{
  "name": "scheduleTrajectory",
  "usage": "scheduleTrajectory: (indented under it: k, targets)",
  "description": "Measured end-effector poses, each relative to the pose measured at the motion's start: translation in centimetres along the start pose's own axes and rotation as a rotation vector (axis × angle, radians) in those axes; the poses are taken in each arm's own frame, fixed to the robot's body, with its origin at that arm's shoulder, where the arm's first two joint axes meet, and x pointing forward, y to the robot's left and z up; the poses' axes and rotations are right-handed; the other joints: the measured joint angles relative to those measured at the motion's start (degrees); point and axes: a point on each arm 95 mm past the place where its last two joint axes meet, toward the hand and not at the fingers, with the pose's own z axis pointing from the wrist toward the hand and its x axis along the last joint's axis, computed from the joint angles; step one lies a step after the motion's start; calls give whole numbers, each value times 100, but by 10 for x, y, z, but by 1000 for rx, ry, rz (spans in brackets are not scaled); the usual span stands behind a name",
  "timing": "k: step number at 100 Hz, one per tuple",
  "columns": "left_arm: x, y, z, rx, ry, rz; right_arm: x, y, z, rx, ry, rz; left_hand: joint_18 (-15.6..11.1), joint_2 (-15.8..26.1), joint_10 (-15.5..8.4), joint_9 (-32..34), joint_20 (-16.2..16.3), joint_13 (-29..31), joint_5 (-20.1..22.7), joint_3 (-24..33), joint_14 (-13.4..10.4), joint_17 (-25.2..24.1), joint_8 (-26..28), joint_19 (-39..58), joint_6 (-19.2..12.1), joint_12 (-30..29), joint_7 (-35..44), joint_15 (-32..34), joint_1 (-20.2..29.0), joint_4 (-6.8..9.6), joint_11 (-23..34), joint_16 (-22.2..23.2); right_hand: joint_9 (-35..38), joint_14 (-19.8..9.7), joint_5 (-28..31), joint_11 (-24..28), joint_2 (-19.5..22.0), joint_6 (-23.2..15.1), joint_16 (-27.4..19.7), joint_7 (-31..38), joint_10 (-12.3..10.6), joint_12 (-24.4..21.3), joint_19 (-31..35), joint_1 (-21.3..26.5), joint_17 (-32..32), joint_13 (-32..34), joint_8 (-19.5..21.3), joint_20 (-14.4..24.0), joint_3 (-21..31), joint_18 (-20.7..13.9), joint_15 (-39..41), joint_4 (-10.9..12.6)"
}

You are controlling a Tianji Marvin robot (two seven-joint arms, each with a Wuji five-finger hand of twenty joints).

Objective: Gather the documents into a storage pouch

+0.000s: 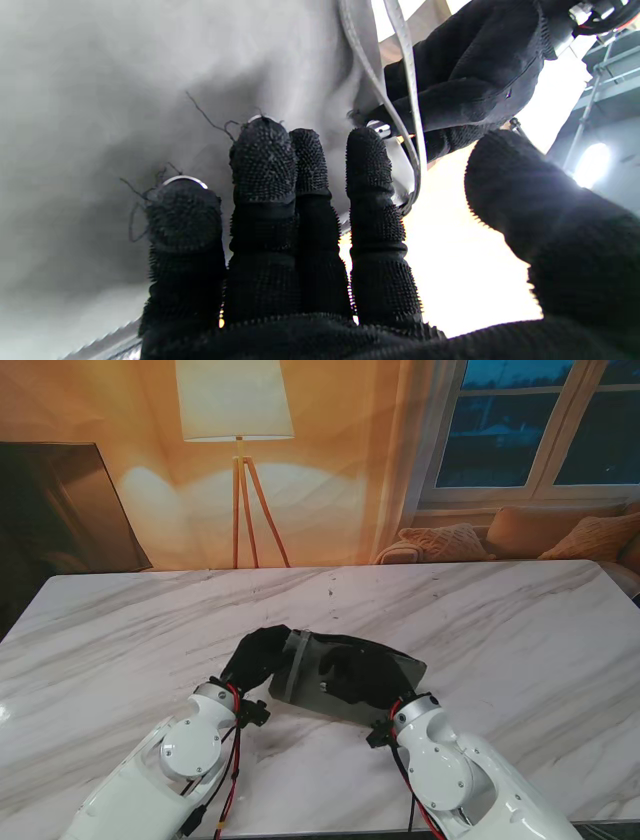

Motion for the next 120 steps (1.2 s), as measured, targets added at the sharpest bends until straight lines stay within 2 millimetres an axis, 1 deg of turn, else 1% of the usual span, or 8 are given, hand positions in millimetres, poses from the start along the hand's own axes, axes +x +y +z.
scheduleTrajectory:
  k: [29, 50, 68, 84, 96, 112, 117, 120]
  targets:
    - [11, 15, -1, -3, 64, 7, 8, -8, 1, -15, -13, 15, 0, -9, -34, 75, -1, 0, -1, 2, -1, 0, 0, 1, 0, 23, 0, 0, -6, 1, -82, 0, -399, 121, 66, -32, 96, 109, -82, 48, 183, -72, 1, -210, -385, -280, 107, -57, -497, 66, -93, 116]
    - [16, 23, -1, -16, 99, 27, 13, -11, 1, -59, -49, -11, 0, -138, -73, 75, -3, 7, -2, 154, -11, 3, 0, 47, 10, 56, 2, 53, -87, 2, -79, 0, -390, 236, 221, 134, 132, 257, -140, 742, 337, -73, 1, -486, -467, -283, 770, -58, -816, 128, -97, 126]
    - [17, 27, -2, -18, 132, 78, 15, -14, 3, -74, -78, -22, 0, -228, -77, 150, -5, 11, -5, 308, -23, 46, -51, 56, 133, 59, 8, 110, -150, 10, -119, 0, -379, 312, 577, 436, 523, 416, -142, 1787, 414, -16, 135, -621, -467, -247, 1469, -61, -1253, 149, 25, 137]
    - [19, 28, -3, -18, 148, 84, 15, -15, 6, -78, -101, -23, 0, -284, -67, 150, -5, 11, -7, 324, -24, 46, -138, 57, 268, 62, 9, 110, -150, 2, -68, 0, -192, 388, 1256, 557, 884, 463, -143, 2580, 378, -10, 275, -703, -388, -222, 1678, -79, -1663, 198, 180, 197]
    - [19, 30, -3, -21, 157, 90, 13, -15, 8, -81, -120, -17, 0, -298, -67, 150, -5, 12, -7, 324, -24, 46, -144, 57, 277, 63, 10, 112, -150, -1, -68, 0, 314, 445, 1869, 583, 973, 449, -143, 2849, 308, 32, 493, -703, -40, 226, 1634, -128, -1625, 248, 385, 315]
    - [20, 31, -4, -24, 165, 88, 12, -15, 9, -86, -137, -10, 0, -307, -67, 150, -7, 13, -7, 324, -25, 46, -194, 62, 290, 63, 10, 121, -211, -3, -68, 0, 496, 459, 1929, 615, 975, 429, -201, 2469, 267, 51, 606, -695, 115, 348, 1177, -302, -485, 252, 518, 425]
    - [20, 31, -4, -24, 165, 87, 12, -15, 9, -86, -139, -10, 0, -307, -67, 150, -7, 13, -7, 324, -25, 46, -197, 62, 290, 63, 10, 122, -211, -4, -68, 0, 501, 459, 1921, 622, 949, 375, -216, 2418, 254, 32, 608, -473, 115, 350, 848, -336, -253, 252, 519, 397]
    - [21, 31, -5, -24, 165, 86, 11, -15, 9, -87, -140, -11, 0, -307, -67, 150, -7, 13, -7, 324, -25, 46, -197, 63, 291, 63, 10, 122, -214, -4, -68, 0, 505, 459, 1911, 649, 882, 303, -232, 2418, 236, -1, 609, -261, 124, 350, 476, -344, -166, 252, 519, 235]
